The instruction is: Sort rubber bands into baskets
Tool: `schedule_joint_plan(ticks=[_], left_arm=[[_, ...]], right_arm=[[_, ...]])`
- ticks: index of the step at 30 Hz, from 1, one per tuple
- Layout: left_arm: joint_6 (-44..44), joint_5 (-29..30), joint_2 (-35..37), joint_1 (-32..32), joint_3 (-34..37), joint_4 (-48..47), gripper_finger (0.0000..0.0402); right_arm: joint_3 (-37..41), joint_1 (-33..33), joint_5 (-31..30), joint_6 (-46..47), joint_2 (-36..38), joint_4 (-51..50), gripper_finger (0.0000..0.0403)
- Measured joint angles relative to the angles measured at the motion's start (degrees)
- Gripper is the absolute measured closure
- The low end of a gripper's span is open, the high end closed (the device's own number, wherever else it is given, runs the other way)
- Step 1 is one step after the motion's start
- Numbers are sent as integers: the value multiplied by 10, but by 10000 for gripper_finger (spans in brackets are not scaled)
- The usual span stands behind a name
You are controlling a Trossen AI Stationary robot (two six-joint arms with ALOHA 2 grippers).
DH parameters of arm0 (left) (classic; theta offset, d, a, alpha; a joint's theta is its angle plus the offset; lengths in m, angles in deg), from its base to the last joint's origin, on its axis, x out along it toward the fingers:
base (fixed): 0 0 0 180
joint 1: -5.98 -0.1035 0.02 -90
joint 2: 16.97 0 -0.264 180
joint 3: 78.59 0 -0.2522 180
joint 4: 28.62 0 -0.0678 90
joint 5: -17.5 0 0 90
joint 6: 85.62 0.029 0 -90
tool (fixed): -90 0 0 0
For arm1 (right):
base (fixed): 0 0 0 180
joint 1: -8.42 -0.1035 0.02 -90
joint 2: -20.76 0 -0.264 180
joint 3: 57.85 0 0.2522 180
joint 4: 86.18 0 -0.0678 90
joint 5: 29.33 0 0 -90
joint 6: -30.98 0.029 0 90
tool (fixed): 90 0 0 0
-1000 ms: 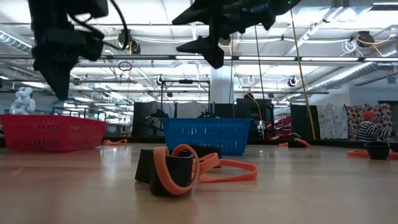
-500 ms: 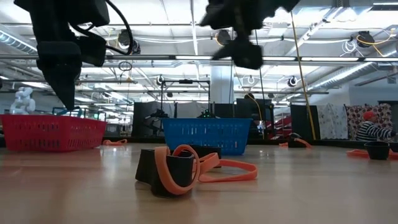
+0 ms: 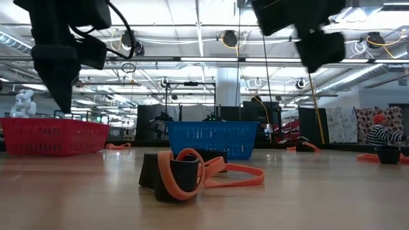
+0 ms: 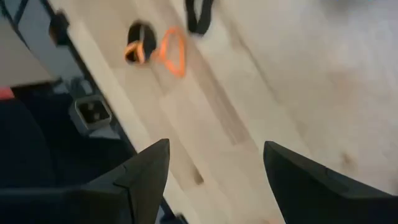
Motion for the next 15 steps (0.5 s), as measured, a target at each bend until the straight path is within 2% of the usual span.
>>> schedule_joint_plan(ticks=[2,8,15], left_arm=[[-3,0,0,0,0,-14,340],[-9,-18,0,-4,-5,-31,294],[-50,-24,0,-32,-71,-58,270]], right_arm=[[0,-8,0,-5,7,-3,151],[0,-20,-52,-29,34,-37,151],[0,-20,-62,-84,62,-59,151]])
